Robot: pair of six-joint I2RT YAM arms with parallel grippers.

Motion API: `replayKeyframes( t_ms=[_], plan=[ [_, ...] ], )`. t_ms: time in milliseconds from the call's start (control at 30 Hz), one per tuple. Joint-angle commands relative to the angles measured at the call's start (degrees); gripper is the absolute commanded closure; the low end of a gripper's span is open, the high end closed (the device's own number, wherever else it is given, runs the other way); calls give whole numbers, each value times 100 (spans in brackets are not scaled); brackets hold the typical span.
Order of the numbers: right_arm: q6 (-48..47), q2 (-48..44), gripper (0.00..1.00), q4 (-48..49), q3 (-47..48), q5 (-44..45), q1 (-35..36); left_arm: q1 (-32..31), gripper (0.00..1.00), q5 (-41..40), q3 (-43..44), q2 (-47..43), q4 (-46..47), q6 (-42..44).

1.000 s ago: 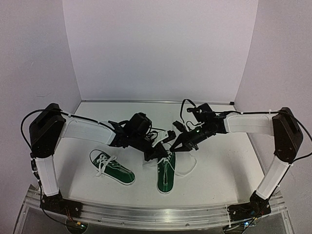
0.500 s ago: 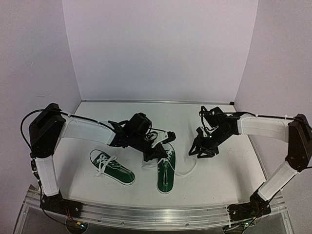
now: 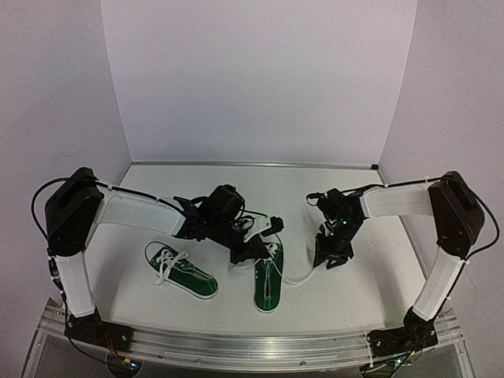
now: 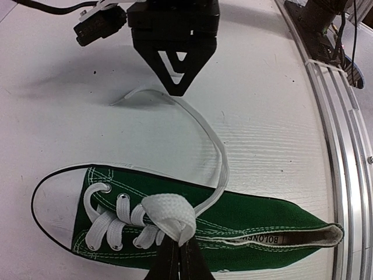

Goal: Tie the shoes

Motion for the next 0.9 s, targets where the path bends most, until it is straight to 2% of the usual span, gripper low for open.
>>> replayKeyframes(
  t_ms=[0, 100, 300, 433, 667, 867],
  plan=[
    [-132, 329, 71, -42, 331, 191, 15, -71, 100, 0, -112, -298, 174, 135],
    [-171, 444, 100, -41, 521, 153, 14, -92, 100, -16, -154, -313, 206, 156],
    [-470, 340, 100, 38, 1691, -270, 14, -110, 100, -163, -292, -415, 306, 251],
    [-596, 360, 100, 402, 2617, -1128, 90, -140, 100, -313, -393, -522, 356, 399],
    [-732, 1573, 100, 512, 4581, -2530, 794, -251, 100, -425, -427, -581, 322, 618],
    [-687, 2388, 100, 510, 5492, -3099, 1365, -393, 100, -514, -501, -639, 304, 709]
  ],
)
